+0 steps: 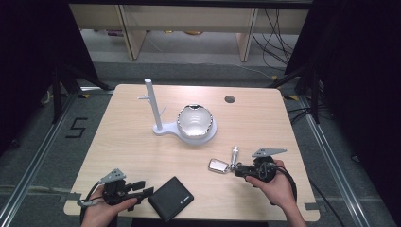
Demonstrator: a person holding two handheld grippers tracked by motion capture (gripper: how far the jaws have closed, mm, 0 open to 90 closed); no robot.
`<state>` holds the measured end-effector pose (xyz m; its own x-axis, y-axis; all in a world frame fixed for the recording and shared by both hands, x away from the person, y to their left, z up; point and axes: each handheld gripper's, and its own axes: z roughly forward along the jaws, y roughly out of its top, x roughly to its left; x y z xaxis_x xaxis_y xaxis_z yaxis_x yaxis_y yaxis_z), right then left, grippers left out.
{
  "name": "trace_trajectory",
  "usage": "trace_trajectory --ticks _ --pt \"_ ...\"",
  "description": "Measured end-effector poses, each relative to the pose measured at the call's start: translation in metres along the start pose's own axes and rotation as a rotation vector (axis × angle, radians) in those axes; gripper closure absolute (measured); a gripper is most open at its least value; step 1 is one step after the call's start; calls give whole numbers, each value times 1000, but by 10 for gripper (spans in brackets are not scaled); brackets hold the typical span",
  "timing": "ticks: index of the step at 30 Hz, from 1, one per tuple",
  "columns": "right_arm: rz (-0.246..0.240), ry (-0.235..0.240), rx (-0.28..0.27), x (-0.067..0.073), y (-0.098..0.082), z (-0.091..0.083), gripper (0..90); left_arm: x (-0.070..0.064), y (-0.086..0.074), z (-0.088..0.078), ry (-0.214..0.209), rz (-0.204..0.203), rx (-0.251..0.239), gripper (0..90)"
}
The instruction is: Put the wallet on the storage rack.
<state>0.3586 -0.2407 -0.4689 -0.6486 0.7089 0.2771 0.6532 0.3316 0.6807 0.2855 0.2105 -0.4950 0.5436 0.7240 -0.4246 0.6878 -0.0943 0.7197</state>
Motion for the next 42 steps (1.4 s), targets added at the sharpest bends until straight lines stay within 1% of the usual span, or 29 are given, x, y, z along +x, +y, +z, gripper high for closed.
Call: trace_trajectory --ticks 2,3,4,5,7,9,10,11,12,13,15,16,17,19,20,22,23,27,29,31,32,33,35,36,37,39,40,41,42 --pt "9 -7 6 1 1 -1 701 -2 -3 5 2 -2 30 430" --pt "5 -6 4 1 1 0 697 -3 -6 9 16 -5 48 429" --pt "4 -7 6 1 0 -1 695 -4 -7 11 22 -15 51 425" --pt "2 2 0 1 0 0 693 -4 -7 11 22 -15 51 422" --pt "9 0 -3 2 -1 -1 688 -5 -8 14 27 -15 63 418" --pt "10 0 -4 2 -1 -1 687 -7 -9 16 31 -25 68 416" --pt "12 14 0 2 -1 -1 686 -8 -9 17 37 -31 67 416" --pt "43 12 5 6 -1 -2 685 -9 -10 17 38 -33 72 416" --pt "6 -8 4 5 0 -3 684 -9 -10 18 38 -34 74 417" --pt "4 -16 4 5 0 -3 683 -9 -11 19 34 -39 75 417" --pt "11 -10 13 6 0 -2 682 -9 -12 21 37 -45 84 420" --pt "0 -6 8 5 -1 -2 681 -9 -13 21 40 -44 92 422" --pt "0 2 7 6 -1 -1 680 -10 -14 22 33 -58 89 424" --pt "3 5 8 6 -1 -1 679 -10 -14 22 34 -58 96 424" --pt "3 -6 13 7 -1 -1 678 -10 -15 23 36 -59 101 424" --pt "-6 5 17 7 -1 0 676 -9 -15 23 44 -63 99 435" --pt "-6 5 17 7 -1 0 676 -9 -15 24 46 -79 95 435" --pt "-8 16 12 7 -2 1 671 -9 -14 25 52 -83 100 473" --pt "-11 14 12 7 -3 0 668 -9 -14 25 63 -74 95 531" --pt "-10 17 8 7 -3 0 667 -11 -15 26 80 -60 88 566" --pt "-10 6 12 7 -2 -1 667 -10 -16 25 98 -27 102 584" --pt "8 9 14 8 -3 -1 667 -12 -17 27 100 -50 69 597" --pt "5 5 14 8 -2 -2 667 -11 -17 27 97 -53 62 611" --pt "13 12 17 8 -2 -2 666 -10 -18 26 100 -54 58 643" --pt "-10 0 9 6 -2 -2 665 -9 -18 26 103 -44 54 670" --pt "-10 0 8 6 -2 -2 664 -9 -18 25 108 -40 49 690" --pt "-12 0 9 6 -2 -2 663 -9 -18 24 104 -16 23 755" --pt "-12 0 9 6 -2 -2 662 -10 -18 24 105 -10 19 809" --pt "-11 0 10 7 -2 -1 661 -9 -18 24 102 0 25 817"
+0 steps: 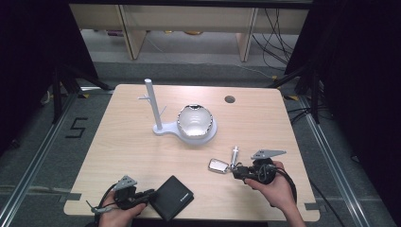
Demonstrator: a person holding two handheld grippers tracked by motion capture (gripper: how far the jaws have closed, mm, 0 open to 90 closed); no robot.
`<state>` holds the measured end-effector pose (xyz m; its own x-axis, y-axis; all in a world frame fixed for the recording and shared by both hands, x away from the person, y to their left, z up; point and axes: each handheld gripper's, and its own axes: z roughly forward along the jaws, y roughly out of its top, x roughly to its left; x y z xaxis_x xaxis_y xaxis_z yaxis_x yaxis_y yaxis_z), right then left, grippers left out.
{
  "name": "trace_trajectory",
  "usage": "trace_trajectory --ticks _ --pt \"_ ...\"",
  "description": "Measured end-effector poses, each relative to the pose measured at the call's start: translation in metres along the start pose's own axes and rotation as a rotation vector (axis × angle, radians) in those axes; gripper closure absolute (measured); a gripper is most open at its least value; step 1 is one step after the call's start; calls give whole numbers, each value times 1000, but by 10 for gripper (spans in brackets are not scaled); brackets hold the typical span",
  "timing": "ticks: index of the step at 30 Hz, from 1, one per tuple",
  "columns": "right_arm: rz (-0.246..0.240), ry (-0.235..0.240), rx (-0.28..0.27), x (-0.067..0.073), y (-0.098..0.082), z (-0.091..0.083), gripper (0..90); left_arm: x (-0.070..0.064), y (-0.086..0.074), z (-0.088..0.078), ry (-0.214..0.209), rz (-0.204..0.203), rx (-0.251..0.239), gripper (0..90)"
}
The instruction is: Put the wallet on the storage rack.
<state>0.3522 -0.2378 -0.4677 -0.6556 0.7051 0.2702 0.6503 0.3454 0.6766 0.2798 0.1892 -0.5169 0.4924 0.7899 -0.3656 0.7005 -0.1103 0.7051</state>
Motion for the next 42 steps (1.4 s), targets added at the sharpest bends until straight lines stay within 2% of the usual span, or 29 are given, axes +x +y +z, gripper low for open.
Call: trace_trajectory --ticks 8,10,11,12,13,15,18,21,23,27,28,29,30,31,32,33,34,35,36,38,39,40,41,42 --pt "3 -9 2 -1 -1 0 653 2 -1 0 -21 0 -27 864" --pt "0 -11 0 -1 -1 1 650 2 1 -2 -30 19 -16 873" --pt "25 -6 7 1 -1 0 649 2 2 -2 -41 13 -20 875" --pt "9 -8 0 0 -1 0 648 2 4 -4 -50 24 -16 876" --pt "7 -6 -1 0 -1 0 648 2 8 -6 -67 27 -22 876" --pt "4 -19 -2 -2 -1 0 646 1 11 -7 -75 34 -23 877" --pt "-4 -16 -6 -2 -1 0 645 -3 23 -13 -83 75 -37 879" --pt "-4 -16 -5 -2 0 0 643 -8 33 -16 -99 96 -44 882" --pt "-6 -11 -6 -2 0 0 641 -10 39 -18 -96 127 -38 883" --pt "-10 -7 -6 0 2 0 641 -14 49 -19 -107 158 -38 884" --pt "-17 21 3 1 3 0 641 -17 56 -21 -110 185 -31 884" --pt "-20 24 -5 2 4 0 640 -18 59 -21 -109 206 -34 884" --pt "-30 3 -8 4 6 -1 638 -20 63 -21 -114 225 -35 884" --pt "-40 24 -11 6 8 -1 635 -22 67 -21 -115 255 -27 885" --pt "-28 45 -13 10 11 -2 628 -22 67 -21 -115 255 -27 885" --pt "-28 45 -13 10 11 -2 628 -25 71 -21 -118 277 -20 885" --pt "-66 89 -17 14 20 -2 605 -31 78 -21 -118 329 -10 885" --pt "-99 85 -10 18 26 -4 593 -33 81 -20 -126 349 -1 885" --pt "-159 83 -23 19 32 -4 583 -33 81 -20 -126 349 -1 885" --pt "-178 101 -22 25 38 -3 573 -39 87 -20 -125 387 13 885" --pt "-223 117 -27 28 46 -2 561 -41 90 -18 -135 406 15 885" --pt "-292 135 -6 35 60 0 528 -46 94 -17 -143 436 27 885" --pt "-339 151 4 40 67 2 506 -49 96 -17 -149 451 32 885" --pt "-339 151 4 40 67 2 506 -49 96 -17 -149 451 32 886"
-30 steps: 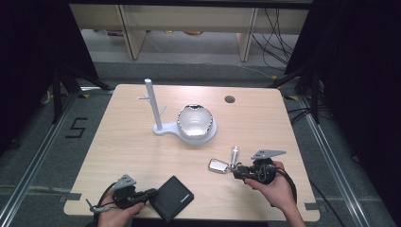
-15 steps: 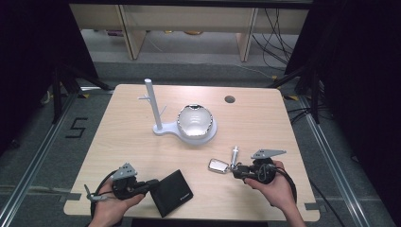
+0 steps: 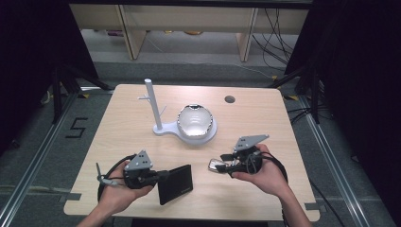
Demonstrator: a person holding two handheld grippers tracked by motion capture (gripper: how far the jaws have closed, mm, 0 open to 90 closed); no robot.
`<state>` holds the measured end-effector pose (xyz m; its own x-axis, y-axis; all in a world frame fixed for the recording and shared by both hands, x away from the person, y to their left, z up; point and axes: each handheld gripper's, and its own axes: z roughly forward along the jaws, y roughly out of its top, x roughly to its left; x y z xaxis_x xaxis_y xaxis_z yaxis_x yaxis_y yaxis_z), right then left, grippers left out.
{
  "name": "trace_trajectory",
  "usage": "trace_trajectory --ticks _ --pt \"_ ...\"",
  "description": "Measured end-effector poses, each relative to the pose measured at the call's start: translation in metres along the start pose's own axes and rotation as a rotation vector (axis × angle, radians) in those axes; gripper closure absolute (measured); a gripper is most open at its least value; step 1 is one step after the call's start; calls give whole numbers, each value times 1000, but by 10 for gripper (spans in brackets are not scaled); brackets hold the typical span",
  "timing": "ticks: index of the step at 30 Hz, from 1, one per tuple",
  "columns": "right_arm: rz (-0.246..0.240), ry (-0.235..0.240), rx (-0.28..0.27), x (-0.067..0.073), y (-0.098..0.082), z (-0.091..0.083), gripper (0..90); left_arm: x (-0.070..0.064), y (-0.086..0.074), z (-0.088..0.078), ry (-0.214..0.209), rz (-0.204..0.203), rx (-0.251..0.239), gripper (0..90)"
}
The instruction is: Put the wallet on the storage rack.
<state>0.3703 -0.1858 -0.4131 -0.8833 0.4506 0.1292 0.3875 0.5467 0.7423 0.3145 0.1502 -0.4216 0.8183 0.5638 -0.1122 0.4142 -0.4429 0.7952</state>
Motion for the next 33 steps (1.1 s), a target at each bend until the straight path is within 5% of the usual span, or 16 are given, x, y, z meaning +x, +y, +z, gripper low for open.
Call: trace_trajectory --ticks 3,4,8,13,14,15,16,17,18,19,25,26,28,29,33 --pt "-146 75 29 6 23 10 432 -4 7 3 -16 46 19 886" --pt "-224 147 64 10 36 21 403 -6 9 4 -22 55 23 885" --pt "-289 202 165 13 53 47 378 -10 15 8 -44 78 30 885" --pt "-361 257 224 11 63 72 366 -13 17 9 -50 90 45 885" --pt "-320 274 255 14 62 74 366 -13 17 9 -50 90 45 886" --pt "-373 299 248 12 63 79 369 -13 18 9 -55 99 43 886" --pt "-330 299 283 16 62 79 376 -12 18 10 -63 107 41 885" --pt "-382 319 268 13 62 84 389 -13 19 10 -61 106 42 885" --pt "-296 301 327 19 59 81 408 -13 20 10 -61 118 50 885" --pt "-391 330 288 14 60 87 428 -14 20 10 -66 119 45 885" --pt "-396 356 326 18 56 90 669 -16 22 12 -65 132 39 884" --pt "-404 372 340 20 55 87 768 -15 21 12 -58 136 17 883" --pt "-445 380 296 18 55 88 780 -13 21 11 -51 140 -11 865" --pt "-374 348 306 20 51 81 787 -11 22 5 -48 124 -90 826" --pt "-380 311 208 10 44 76 789 -6 23 -9 30 131 -181 662"
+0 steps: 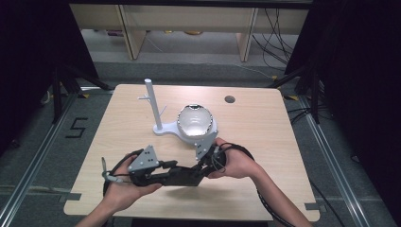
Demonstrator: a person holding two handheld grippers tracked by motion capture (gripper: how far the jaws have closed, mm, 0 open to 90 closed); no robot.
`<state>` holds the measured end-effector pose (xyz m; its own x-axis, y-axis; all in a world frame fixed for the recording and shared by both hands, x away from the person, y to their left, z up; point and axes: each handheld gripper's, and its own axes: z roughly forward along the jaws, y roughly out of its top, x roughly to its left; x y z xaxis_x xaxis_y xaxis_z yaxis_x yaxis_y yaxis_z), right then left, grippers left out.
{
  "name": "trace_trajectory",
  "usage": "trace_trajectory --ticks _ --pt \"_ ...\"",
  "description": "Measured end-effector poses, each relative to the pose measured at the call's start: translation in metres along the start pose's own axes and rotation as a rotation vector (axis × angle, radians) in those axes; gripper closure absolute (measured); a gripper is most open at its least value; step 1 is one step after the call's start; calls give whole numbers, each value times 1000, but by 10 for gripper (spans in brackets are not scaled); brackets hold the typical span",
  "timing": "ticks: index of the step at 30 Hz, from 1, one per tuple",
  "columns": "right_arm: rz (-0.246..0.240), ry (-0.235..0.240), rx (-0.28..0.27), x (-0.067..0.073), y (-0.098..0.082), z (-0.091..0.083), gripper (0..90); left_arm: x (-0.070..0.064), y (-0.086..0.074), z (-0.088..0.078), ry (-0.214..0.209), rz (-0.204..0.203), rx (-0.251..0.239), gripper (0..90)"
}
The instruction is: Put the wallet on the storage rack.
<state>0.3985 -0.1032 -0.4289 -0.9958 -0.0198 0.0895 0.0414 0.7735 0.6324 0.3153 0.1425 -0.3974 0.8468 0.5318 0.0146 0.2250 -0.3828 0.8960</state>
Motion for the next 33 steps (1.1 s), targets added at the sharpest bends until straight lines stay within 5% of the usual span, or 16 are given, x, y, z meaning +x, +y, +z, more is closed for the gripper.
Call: trace_trajectory --ticks 2,3,6,15,23,28,33 --pt "38 -39 -60 -3 -10 -7 788 4 -2 -6 29 -30 -39 576" --pt "108 -83 -122 -2 -20 -16 789 10 -6 -10 55 -53 -52 505" --pt "120 -132 -216 -5 -30 -27 788 19 -12 -9 70 -74 -60 458" --pt "155 -240 -378 -6 -43 -45 788 33 -25 7 60 -117 -57 428" --pt "236 -485 -626 -26 -43 -76 788 35 -40 8 56 -172 -73 432" --pt "261 -520 -657 -44 -38 -75 787 34 -46 8 60 -190 -59 432" --pt "267 -526 -628 -65 -29 -62 787 36 -52 8 61 -208 -50 432"
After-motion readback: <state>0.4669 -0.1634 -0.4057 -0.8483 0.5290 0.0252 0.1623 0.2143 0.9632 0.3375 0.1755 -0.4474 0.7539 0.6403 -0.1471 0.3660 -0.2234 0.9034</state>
